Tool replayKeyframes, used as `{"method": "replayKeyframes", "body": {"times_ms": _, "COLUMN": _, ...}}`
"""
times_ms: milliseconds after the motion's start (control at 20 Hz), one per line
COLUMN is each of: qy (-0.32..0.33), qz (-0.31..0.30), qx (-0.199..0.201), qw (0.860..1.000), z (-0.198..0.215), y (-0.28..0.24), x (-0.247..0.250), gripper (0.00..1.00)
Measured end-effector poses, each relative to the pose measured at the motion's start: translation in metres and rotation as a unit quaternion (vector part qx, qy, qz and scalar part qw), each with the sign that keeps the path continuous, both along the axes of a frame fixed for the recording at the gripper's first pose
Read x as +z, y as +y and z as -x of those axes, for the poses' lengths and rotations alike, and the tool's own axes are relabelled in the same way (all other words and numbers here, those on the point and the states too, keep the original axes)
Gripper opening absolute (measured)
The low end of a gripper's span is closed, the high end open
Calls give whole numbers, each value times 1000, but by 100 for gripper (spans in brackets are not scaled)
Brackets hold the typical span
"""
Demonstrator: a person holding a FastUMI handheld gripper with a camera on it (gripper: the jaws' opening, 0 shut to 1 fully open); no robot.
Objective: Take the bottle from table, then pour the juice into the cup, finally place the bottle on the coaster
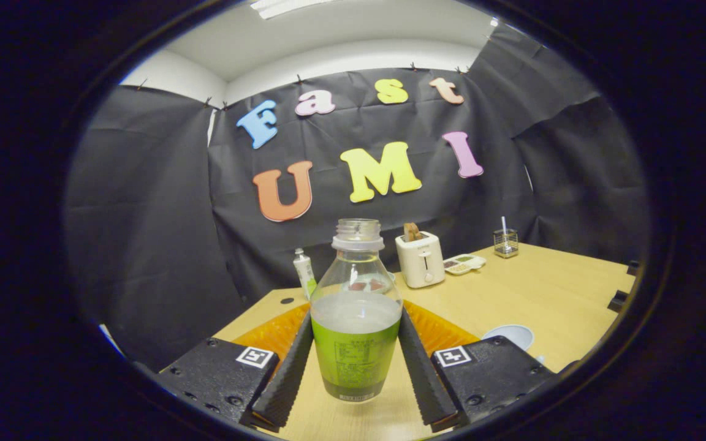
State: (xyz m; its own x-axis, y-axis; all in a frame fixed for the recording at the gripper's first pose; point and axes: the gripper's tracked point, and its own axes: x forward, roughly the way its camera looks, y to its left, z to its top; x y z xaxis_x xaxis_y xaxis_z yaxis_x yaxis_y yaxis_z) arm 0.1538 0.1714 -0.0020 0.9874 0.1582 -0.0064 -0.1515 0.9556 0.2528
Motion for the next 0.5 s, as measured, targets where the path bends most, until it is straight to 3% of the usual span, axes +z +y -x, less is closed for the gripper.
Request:
{"method": "replayKeyframes", "body": {"times_ms": 250, "qy": 9, "qz": -119, "qx": 29, "qw": 992, "z": -3, "y": -12, "x": 3, "gripper": 81}}
{"method": "replayKeyframes", "body": {"times_ms": 500, "qy": 37, "qz": -252, "qx": 48, "qw": 966, "z": -9, "y": -28, "x": -7, "gripper": 80}}
